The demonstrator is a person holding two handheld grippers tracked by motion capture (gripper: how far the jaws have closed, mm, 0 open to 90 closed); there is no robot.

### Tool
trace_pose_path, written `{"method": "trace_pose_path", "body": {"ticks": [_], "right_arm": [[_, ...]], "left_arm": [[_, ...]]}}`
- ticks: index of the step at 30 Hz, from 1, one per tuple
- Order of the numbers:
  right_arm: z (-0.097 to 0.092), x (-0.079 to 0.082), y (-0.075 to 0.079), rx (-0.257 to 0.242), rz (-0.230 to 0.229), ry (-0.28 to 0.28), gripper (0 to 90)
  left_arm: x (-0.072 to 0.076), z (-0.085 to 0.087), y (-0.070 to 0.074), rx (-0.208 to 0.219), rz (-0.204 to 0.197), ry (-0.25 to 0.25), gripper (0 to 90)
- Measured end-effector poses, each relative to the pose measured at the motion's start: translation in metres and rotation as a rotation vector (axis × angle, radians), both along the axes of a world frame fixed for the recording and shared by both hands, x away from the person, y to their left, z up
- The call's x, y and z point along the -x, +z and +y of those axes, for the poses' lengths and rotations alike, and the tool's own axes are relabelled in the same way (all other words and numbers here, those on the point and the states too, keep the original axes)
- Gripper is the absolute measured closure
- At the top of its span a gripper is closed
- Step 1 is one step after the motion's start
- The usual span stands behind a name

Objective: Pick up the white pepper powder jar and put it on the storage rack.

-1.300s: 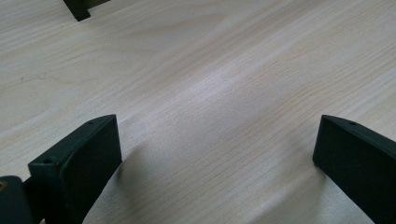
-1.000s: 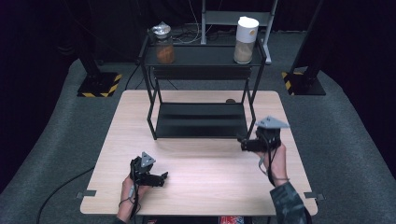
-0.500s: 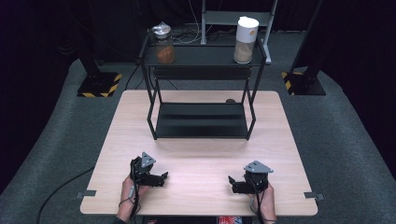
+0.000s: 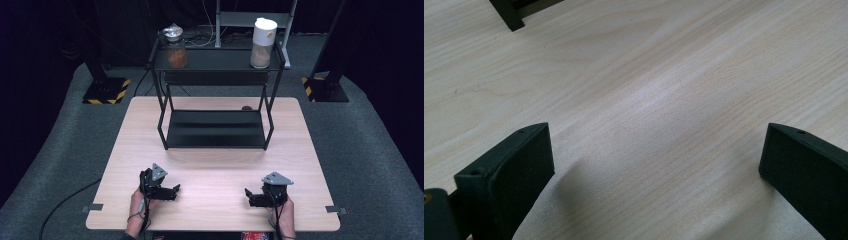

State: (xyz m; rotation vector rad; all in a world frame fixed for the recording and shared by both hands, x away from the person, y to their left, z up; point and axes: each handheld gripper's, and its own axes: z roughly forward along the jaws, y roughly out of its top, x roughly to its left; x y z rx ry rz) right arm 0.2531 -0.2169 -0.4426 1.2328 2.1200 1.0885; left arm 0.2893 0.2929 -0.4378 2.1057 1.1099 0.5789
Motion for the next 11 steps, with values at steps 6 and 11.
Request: {"method": "trace_pose_path", "body": {"ticks": [6,11], "right_arm": [[0.0020,-0.0021,0.0016,0.017,0.009,0.013,0.0],[0.0026,-0.0002,0.0009,0.017,0.001,0.009,0.0]], "left_arm": [[-0.0006,-0.0009,-0.0002,0.000,-0.002,-0.002,0.5],[0.0003,-0.0017,-0.0001,-0.006,-0.007,-0.003,0.5]]}}
